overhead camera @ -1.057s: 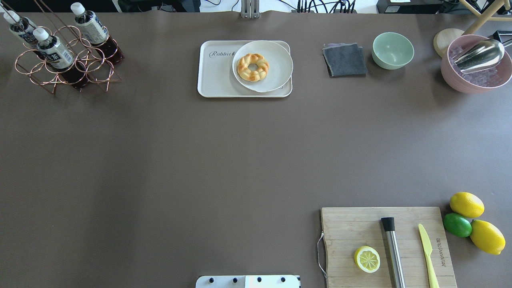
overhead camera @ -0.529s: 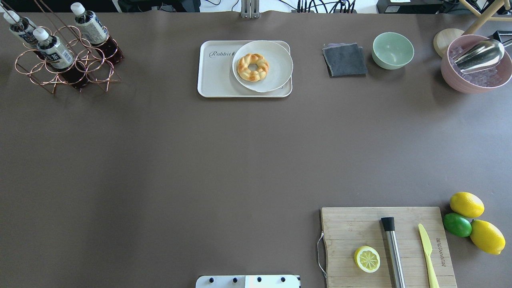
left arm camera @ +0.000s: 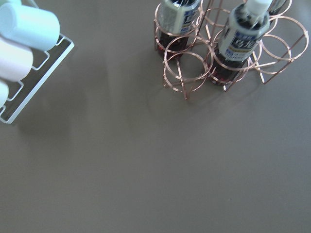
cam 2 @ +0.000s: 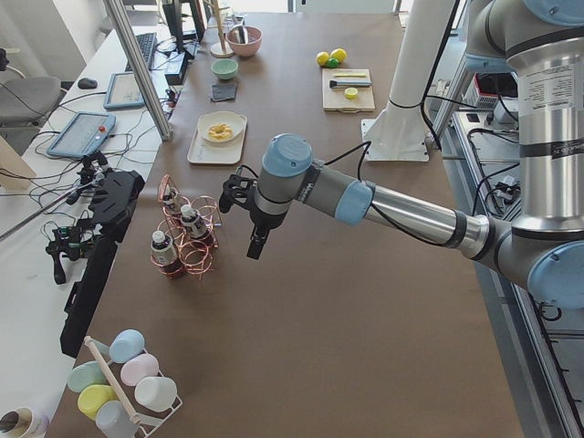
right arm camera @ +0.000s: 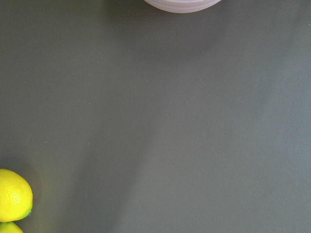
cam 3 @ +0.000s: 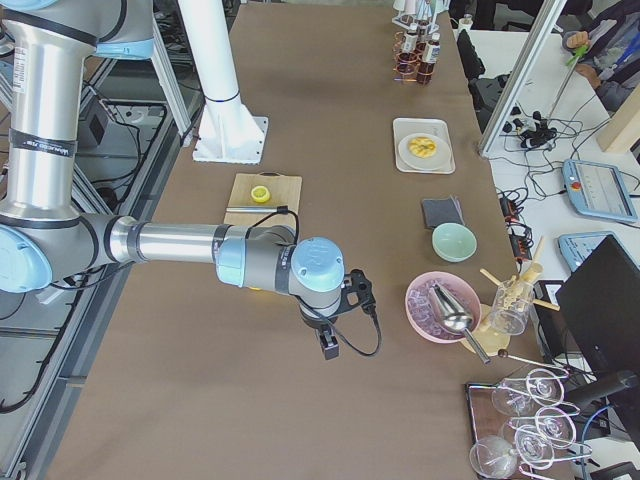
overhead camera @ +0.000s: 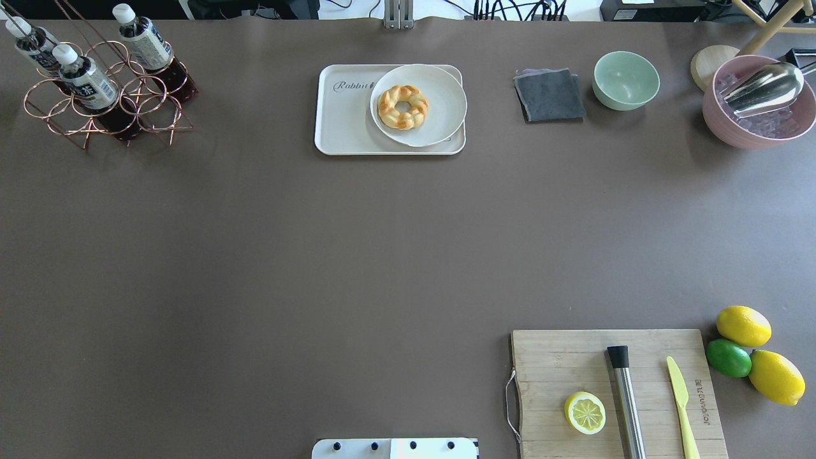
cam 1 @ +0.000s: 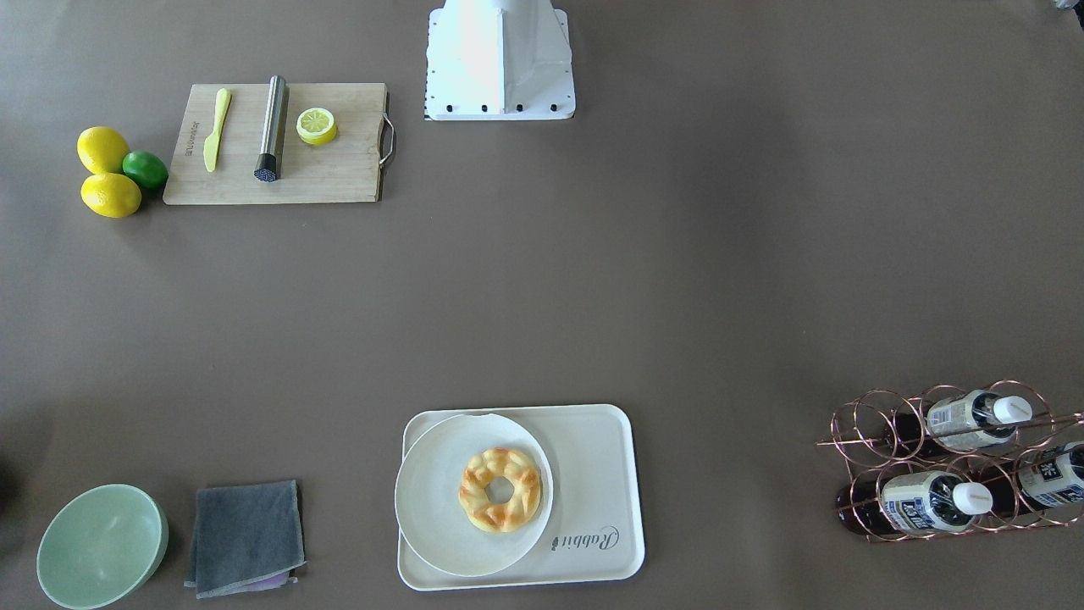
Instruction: Place tea on tray
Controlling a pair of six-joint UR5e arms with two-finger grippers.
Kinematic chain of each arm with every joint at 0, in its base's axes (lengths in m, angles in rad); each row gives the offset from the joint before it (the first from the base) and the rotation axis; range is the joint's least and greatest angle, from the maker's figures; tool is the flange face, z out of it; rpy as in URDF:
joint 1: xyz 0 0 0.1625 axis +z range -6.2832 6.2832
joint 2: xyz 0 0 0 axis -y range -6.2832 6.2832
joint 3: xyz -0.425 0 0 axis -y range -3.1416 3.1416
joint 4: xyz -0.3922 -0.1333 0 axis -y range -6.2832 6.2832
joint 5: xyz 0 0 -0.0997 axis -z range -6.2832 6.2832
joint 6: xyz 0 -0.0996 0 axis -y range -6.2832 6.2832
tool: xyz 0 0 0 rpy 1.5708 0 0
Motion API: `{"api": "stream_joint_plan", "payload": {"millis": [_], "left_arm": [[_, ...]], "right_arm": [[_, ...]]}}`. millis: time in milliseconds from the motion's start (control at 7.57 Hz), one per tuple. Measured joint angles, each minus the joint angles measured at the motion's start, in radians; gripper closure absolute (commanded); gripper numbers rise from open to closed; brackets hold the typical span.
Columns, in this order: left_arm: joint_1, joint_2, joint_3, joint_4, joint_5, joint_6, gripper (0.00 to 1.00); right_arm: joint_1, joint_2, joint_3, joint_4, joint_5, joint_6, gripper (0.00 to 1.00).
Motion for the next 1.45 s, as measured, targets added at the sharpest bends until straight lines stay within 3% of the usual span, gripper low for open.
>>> {"api": "stream_joint_plan", "payload": {"millis": [132,397,925,1190,1454], "left_arm": [[0.038,-0.051,0.061,-0.119,0.008,-0.105,0.07],[0.153,-0.112,0.138,-0.324,0.125,-0.319,0.07],[0.316,-0.258,0.189,-0.374,0.279,-0.557,0.08],[0.362,-0.34,0.269,-0.38,0.368,-0.558,0.09],[0.37,-0.403,0.342,-0.38,0.386,-0.502,0.13]], "right_arm": [[-0.011,0.0,-0.003,0.013,0.008,0.007,0.0],[-0.031,0.001,-0.003,0.023,0.039,0.019,0.0],[-0.086,0.041,0.003,0.032,0.049,0.088,0.0],[-0.101,0.055,0.002,0.036,0.051,0.126,0.0],[-0.108,0.064,0.001,0.036,0.06,0.152,0.0]]}}
